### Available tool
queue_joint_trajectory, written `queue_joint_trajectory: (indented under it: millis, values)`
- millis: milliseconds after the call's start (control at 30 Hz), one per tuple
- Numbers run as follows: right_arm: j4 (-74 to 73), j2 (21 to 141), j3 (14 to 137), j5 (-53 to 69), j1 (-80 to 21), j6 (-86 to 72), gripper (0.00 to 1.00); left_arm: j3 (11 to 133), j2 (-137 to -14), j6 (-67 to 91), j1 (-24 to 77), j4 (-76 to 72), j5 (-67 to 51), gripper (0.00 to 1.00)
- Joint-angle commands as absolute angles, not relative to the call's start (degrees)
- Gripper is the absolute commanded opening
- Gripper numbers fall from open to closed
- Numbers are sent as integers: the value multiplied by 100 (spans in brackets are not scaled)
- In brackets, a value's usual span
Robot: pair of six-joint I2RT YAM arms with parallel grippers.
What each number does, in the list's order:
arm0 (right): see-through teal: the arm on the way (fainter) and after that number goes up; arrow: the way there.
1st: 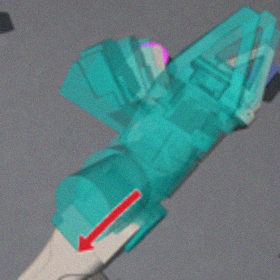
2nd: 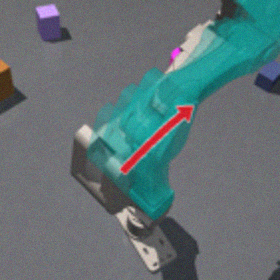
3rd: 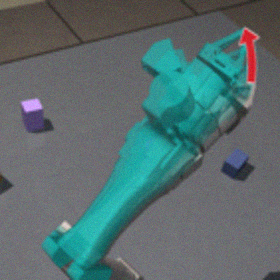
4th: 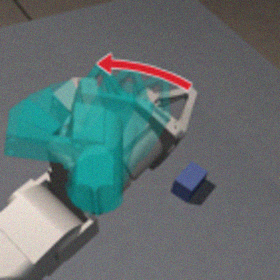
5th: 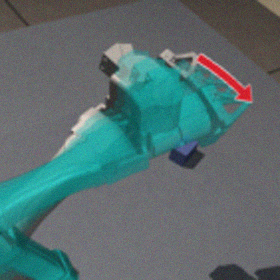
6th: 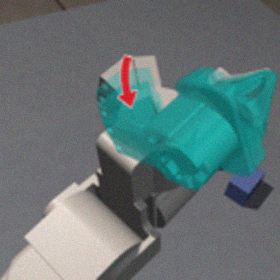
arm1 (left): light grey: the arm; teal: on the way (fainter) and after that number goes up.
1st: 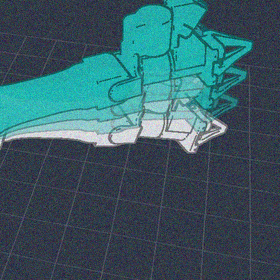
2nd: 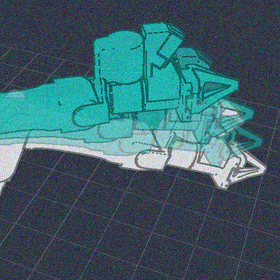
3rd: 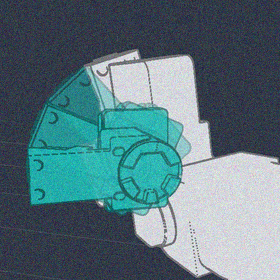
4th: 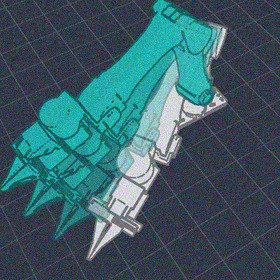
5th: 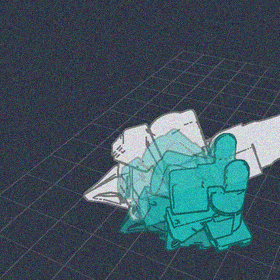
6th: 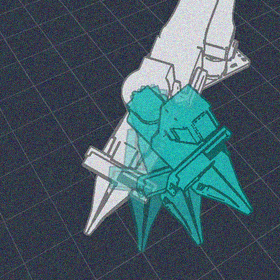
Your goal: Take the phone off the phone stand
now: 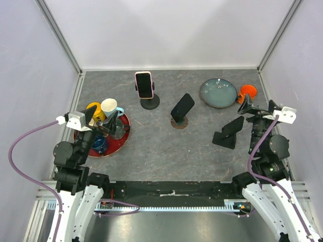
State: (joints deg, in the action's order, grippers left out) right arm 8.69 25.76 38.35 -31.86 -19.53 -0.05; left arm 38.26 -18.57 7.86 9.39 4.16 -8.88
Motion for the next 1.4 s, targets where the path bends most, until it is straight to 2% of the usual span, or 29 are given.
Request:
queue_joint_trajectory:
  millis: [0,267,667,967,1367]
  values:
    - [739,2628,4087,-3322,-1969,-263,98,3815,-1854,958,905,290,-835,100]
    - [18,3102,4473,-2769,-1969,-562,98,3823,-1819,949,905,308,-826,100]
    - [-1010,3436,4860,-2839,-1960,-651,98,3823,-1732,949,905,316,-817,100]
    - [-1582,3428,4816,-4104,-1969,-1072,98,3841,-1775,958,905,308,-817,100]
    - [-2706,3885,5045,-4483,-1960,-1924,98,3823,-1802,958,905,308,-817,100]
